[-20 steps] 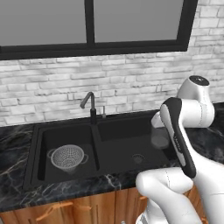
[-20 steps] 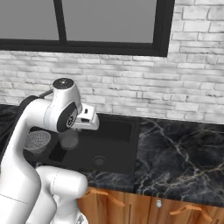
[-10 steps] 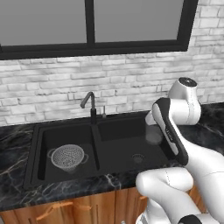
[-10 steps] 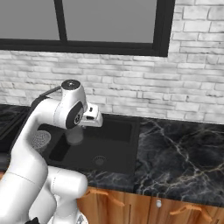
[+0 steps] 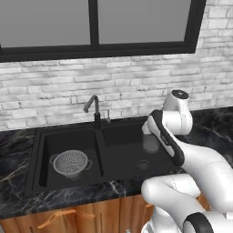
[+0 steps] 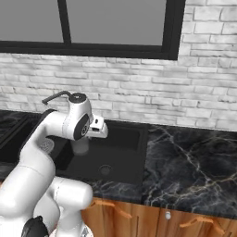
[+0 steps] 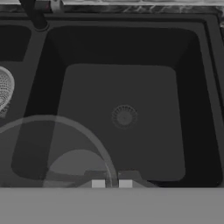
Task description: Place the colander in the left basin and the glass cup in the right basin of the sink.
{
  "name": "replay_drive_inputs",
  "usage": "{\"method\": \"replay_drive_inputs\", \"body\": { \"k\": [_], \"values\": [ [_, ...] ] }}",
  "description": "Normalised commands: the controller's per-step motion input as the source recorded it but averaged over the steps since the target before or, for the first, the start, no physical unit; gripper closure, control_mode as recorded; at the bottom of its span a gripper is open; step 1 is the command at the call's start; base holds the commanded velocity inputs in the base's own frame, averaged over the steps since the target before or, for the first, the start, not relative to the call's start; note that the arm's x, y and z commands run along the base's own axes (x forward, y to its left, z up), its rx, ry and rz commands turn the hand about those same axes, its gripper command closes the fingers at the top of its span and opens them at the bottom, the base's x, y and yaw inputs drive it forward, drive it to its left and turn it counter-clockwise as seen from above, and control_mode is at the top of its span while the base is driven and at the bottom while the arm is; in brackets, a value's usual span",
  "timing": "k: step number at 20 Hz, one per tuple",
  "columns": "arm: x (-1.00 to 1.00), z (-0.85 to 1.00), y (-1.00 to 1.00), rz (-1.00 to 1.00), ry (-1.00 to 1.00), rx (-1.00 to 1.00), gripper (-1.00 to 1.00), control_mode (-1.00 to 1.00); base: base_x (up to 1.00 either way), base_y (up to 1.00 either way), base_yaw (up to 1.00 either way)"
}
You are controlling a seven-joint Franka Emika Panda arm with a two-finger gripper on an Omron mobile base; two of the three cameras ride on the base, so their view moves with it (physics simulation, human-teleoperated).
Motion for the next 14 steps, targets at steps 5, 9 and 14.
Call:
{"method": "replay_drive_inputs", "body": {
  "k": [5, 9, 14],
  "values": [
    [0.31, -0.52, 0.03, 0.00, 0.00, 0.00, 1.00, -1.00, 0.00, 0.00, 0.00],
    [0.27, -0.53, 0.00, 0.00, -0.01, 0.00, 1.00, -1.00, 0.00, 0.00, 0.00],
    [0.25, -0.52, 0.01, 0.00, 0.00, 0.00, 1.00, -1.00, 0.00, 0.00, 0.00]
  ]
}}
